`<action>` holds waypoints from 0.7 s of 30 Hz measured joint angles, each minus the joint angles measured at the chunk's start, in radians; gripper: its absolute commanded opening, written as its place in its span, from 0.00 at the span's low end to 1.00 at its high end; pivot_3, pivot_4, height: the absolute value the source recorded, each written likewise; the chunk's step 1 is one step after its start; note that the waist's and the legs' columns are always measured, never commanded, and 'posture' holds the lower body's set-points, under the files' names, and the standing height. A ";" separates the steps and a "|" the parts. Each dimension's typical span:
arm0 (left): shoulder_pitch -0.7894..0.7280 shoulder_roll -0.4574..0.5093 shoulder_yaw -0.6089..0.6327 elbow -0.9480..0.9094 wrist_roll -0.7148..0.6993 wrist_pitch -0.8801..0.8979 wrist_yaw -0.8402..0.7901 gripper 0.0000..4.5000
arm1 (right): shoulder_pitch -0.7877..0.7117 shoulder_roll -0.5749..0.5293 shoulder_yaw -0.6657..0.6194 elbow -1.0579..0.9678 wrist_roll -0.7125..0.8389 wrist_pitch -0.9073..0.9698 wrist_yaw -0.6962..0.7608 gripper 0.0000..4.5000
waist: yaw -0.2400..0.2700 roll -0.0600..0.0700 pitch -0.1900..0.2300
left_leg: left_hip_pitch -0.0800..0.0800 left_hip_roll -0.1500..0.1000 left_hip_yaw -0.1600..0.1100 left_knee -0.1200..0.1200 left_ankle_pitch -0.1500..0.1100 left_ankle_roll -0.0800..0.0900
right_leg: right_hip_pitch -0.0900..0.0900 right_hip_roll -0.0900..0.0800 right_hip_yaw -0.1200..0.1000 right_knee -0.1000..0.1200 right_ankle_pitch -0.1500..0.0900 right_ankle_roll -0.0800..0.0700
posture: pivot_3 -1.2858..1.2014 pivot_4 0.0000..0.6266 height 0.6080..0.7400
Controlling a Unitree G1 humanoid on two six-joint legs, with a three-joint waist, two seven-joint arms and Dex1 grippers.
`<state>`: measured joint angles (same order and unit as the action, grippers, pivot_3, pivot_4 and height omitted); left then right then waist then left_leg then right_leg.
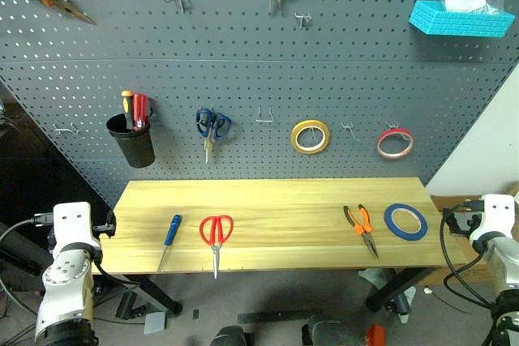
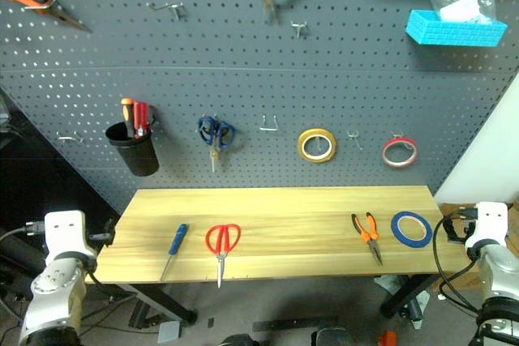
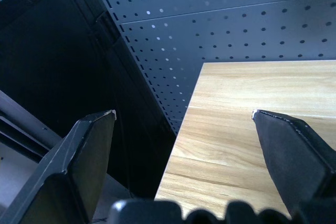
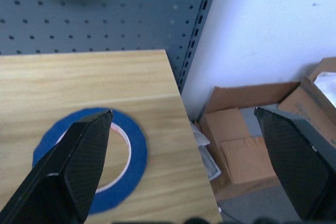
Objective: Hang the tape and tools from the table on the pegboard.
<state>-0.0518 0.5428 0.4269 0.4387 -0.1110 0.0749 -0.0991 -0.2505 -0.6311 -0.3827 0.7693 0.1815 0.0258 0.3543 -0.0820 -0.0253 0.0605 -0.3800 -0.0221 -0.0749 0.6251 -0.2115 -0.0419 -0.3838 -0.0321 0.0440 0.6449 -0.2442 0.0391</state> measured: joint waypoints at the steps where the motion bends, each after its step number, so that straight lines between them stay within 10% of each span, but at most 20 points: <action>1: 0.000 0.000 0.000 0.000 0.000 -0.002 0.000 1.00 | -0.003 0.000 0.000 0.000 0.000 -0.001 0.000 1.00 | 0.000 0.000 0.000 | 0.000 0.000 0.000 0.000 0.000 0.000 | 0.000 0.000 0.000 0.000 0.000 0.000 | 0.50 0.00 1.00; 21: 0.019 0.000 0.071 -0.008 -0.041 0.031 0.063 1.00 | -0.006 0.002 0.014 -0.006 -0.002 -0.004 0.022 1.00 | 0.001 0.000 0.000 | 0.000 0.000 0.000 0.000 0.000 0.000 | 0.000 0.000 0.000 0.000 0.000 0.000 | 0.51 0.00 1.00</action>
<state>-0.0325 0.5431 0.4974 0.4303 -0.1519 0.1058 -0.0357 -0.2565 -0.6296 -0.3687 0.7634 0.1796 0.0221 0.3759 -0.0806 -0.0254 0.0605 -0.3800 -0.0221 -0.0751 0.6252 -0.2115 -0.0418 -0.3836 -0.0321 0.0439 0.6449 -0.2442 0.0391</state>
